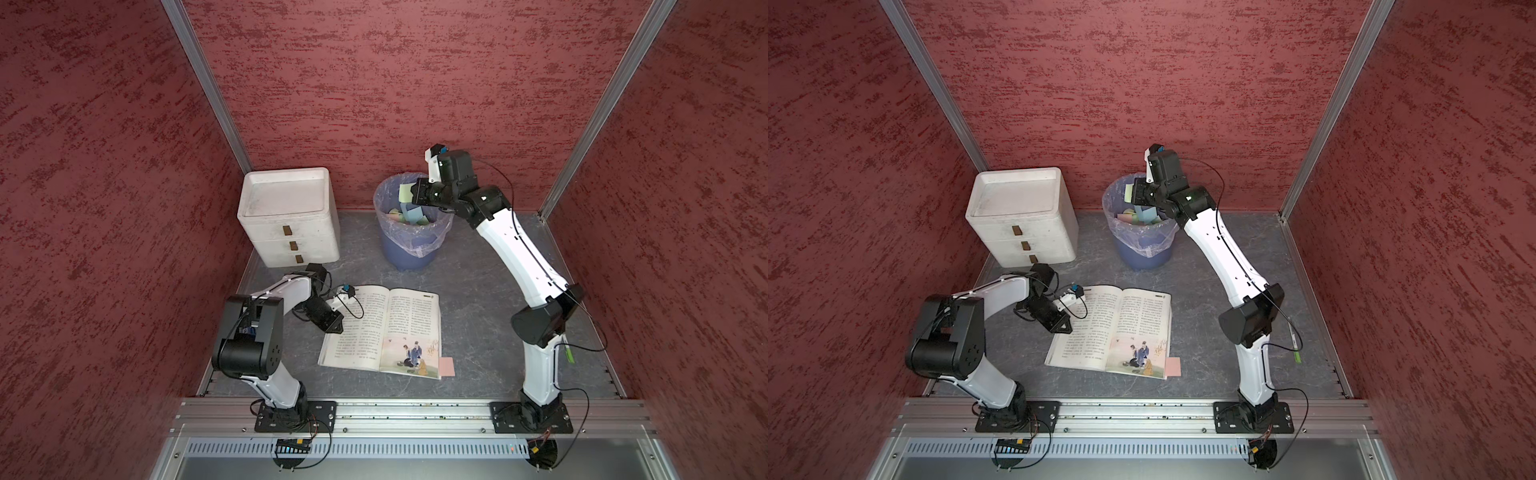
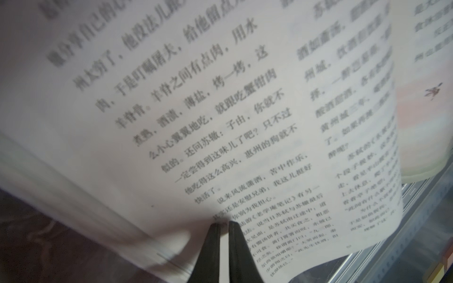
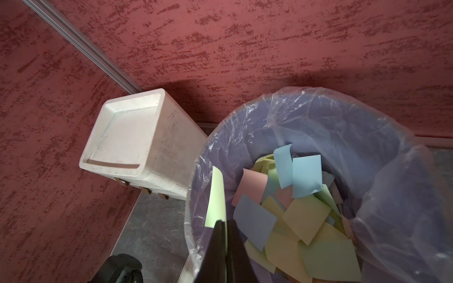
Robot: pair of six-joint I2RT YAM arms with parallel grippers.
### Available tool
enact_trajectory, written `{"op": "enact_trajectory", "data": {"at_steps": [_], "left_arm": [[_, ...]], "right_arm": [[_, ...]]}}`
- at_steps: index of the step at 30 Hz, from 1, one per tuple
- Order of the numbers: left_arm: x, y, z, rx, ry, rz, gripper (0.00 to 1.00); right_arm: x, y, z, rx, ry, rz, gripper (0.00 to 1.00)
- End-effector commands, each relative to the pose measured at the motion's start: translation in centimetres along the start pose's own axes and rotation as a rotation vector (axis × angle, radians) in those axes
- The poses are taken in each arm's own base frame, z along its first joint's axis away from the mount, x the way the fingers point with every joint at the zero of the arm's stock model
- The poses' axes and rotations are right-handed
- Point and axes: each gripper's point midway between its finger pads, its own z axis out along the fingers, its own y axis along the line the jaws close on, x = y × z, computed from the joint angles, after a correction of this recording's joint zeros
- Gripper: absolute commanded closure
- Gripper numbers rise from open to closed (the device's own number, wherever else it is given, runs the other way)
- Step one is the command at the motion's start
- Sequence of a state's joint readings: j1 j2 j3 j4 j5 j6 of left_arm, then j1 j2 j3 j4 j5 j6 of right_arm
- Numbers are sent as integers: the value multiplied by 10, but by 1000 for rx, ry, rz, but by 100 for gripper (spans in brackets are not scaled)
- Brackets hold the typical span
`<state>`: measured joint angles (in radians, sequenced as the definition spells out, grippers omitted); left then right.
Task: Peel off the used sticky note
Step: Place the note in the trash bin, then turn the page of the book at the center of the board.
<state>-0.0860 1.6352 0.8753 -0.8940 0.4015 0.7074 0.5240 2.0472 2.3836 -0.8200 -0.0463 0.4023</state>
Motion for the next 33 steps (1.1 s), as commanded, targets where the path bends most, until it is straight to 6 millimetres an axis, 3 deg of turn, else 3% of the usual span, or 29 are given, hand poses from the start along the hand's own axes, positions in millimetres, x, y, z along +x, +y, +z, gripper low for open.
{"op": "enact_trajectory", "data": {"at_steps": [1,5,13,20,25,26,28,33], "left_arm": [[-7,-6,-3,11,-30,4,89],[-5,-8,-3,18,-27,8,90],[-4,-15,-9,42,-25,28,90],[-12,-15,-22,36,-53,31,90],[-12,-8,-27,20,-63,30,91],[-12,-5,-28,14,-66,28,91],[-11,1,-30,3,-75,21,91],[-12,12,-32,-14,-93,1,80]], "right_arm": [[-4,-13,7,54,-13,-19,100],[4,-19,21,71,7,-23,98],[0,-16,22,70,-8,-77,61],[-9,-14,4,102,-30,-143,54],[-3,-11,-34,152,-2,-164,47],[4,-10,-43,163,13,-171,41],[22,-15,-59,205,45,-175,6],[36,-45,-132,293,-77,-77,2]]}}
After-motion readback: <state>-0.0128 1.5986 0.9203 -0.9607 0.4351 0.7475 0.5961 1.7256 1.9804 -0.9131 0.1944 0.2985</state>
